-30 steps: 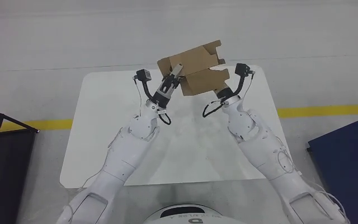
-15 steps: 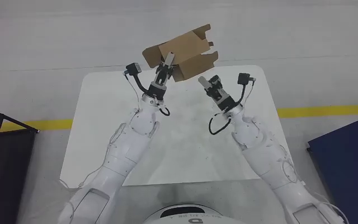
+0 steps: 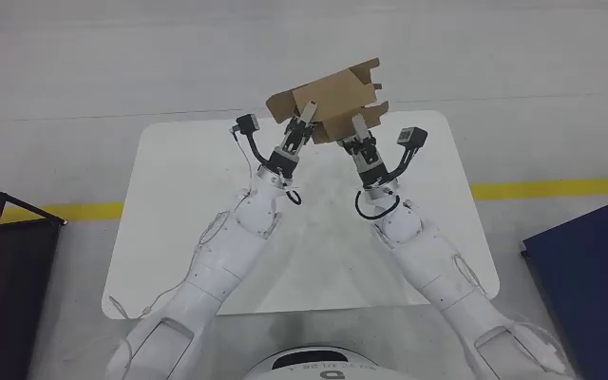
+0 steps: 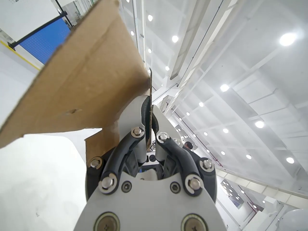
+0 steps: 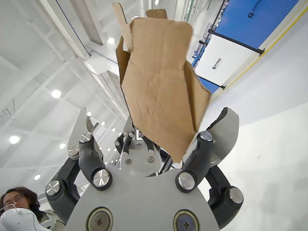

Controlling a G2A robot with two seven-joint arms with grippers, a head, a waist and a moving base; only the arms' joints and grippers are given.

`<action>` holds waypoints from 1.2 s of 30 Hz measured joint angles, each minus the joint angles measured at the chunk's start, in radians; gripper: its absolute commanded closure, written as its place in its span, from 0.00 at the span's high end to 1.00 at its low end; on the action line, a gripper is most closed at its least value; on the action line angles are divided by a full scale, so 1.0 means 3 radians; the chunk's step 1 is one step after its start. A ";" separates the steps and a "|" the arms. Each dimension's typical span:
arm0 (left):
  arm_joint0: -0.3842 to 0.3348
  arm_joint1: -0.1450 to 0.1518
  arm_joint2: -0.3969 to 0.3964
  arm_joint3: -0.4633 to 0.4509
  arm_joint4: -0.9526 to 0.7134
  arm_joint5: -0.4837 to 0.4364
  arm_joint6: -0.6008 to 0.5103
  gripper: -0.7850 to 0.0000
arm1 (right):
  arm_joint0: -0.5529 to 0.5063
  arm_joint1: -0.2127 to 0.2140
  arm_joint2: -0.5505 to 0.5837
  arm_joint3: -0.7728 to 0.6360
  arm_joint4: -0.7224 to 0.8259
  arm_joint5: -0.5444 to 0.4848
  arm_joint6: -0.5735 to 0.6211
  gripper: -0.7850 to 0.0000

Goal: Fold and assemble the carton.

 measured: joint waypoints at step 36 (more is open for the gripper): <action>0.0118 -0.0054 -0.0118 0.0098 -0.0706 -0.0129 -0.0687 0.00 | -0.0192 -0.0083 0.0555 0.0227 -0.0211 -0.0440 0.0069 1.00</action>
